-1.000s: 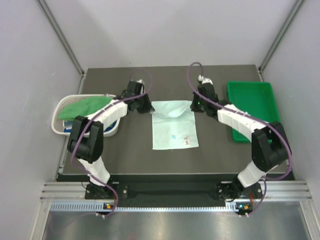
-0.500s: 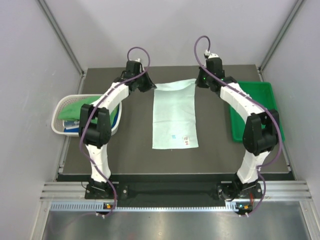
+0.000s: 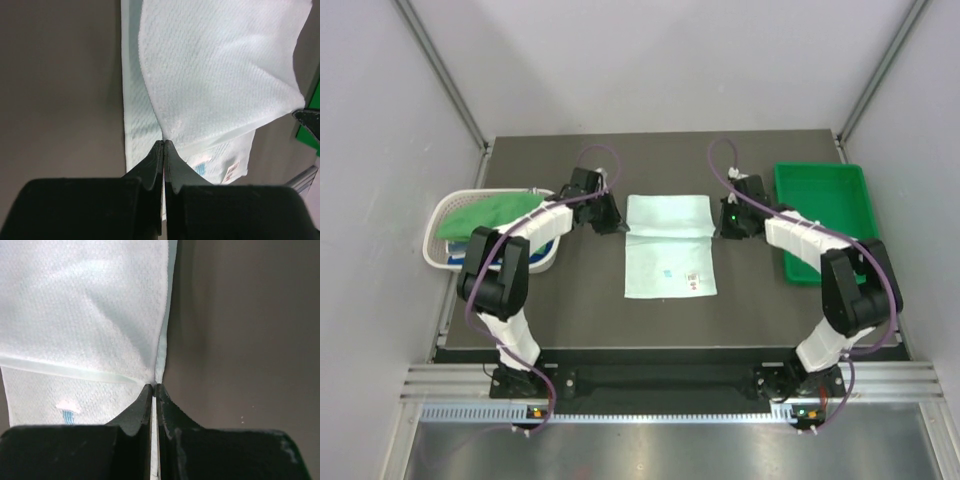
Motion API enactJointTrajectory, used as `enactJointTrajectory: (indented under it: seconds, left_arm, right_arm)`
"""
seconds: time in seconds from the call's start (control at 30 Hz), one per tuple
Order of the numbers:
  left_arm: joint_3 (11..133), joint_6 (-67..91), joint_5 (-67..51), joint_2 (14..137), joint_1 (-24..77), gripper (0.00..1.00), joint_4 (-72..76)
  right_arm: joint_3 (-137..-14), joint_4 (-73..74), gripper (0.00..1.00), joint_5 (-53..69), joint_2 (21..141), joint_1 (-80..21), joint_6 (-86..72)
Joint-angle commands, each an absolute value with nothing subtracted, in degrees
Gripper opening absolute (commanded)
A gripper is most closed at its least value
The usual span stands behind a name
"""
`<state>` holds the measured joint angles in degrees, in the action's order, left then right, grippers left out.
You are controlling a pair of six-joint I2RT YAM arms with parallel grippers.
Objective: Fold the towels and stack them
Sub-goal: Fold the towel
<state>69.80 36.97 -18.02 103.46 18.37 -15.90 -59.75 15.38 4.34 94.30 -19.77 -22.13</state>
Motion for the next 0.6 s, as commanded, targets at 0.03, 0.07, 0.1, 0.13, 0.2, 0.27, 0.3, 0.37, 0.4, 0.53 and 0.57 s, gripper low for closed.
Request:
enactJointTrajectory:
  seconds: [0.03, 0.07, 0.1, 0.13, 0.2, 0.27, 0.3, 0.37, 0.4, 0.53, 0.57]
  left_arm:
    - [63.8, 36.7, -18.8, 97.6, 19.5, 0.00, -11.0]
    - [62.3, 36.7, -18.9, 96.7, 19.7, 0.00, -10.9]
    - [61.8, 36.5, -18.9, 96.3, 19.9, 0.00, -10.8]
    - [61.4, 36.5, -18.8, 95.9, 20.0, 0.00, -10.8]
    - [60.2, 36.5, -18.9, 94.8, 20.4, 0.00, -10.8]
    - [59.2, 36.4, -18.7, 93.6, 20.6, 0.00, -10.9]
    - [58.9, 36.6, -18.7, 93.2, 20.8, 0.00, -11.0]
    - [57.9, 36.3, -18.6, 92.0, 20.9, 0.00, -11.3]
    - [57.7, 36.3, -18.6, 91.7, 21.2, 0.00, -11.4]
    - [56.1, 36.1, -18.6, 89.8, 22.1, 0.00, -12.0]
    - [55.4, 36.1, -18.6, 89.2, 22.4, 0.00, -12.2]
  right_arm:
    - [-54.7, 10.7, 0.00, 4.9, 87.3, -20.9, -23.6]
    - [-53.0, 10.3, 0.00, 4.9, 86.6, -21.3, -23.8]
    - [-52.4, 10.1, 0.00, 5.0, 85.7, -21.4, -24.0]
    - [-51.9, 10.0, 0.00, 5.2, 85.3, -21.7, -24.3]
    - [-51.2, 10.3, 0.00, 4.8, 84.4, -22.7, -24.2]
    - [-50.9, 10.9, 0.00, 4.1, 83.9, -23.5, -24.3]
    - [-50.7, 11.1, 0.00, 4.0, 83.2, -23.8, -24.3]
    - [-49.9, 11.2, 0.00, 3.5, 82.4, -24.5, -24.4]
    - [-49.7, 11.4, 0.00, 3.3, 81.7, -24.7, -24.6]
    - [-48.2, 11.9, 0.00, 3.0, 79.9, -25.7, -25.4]
    - [-47.6, 12.0, 0.00, 2.8, 79.6, -26.1, -25.5]
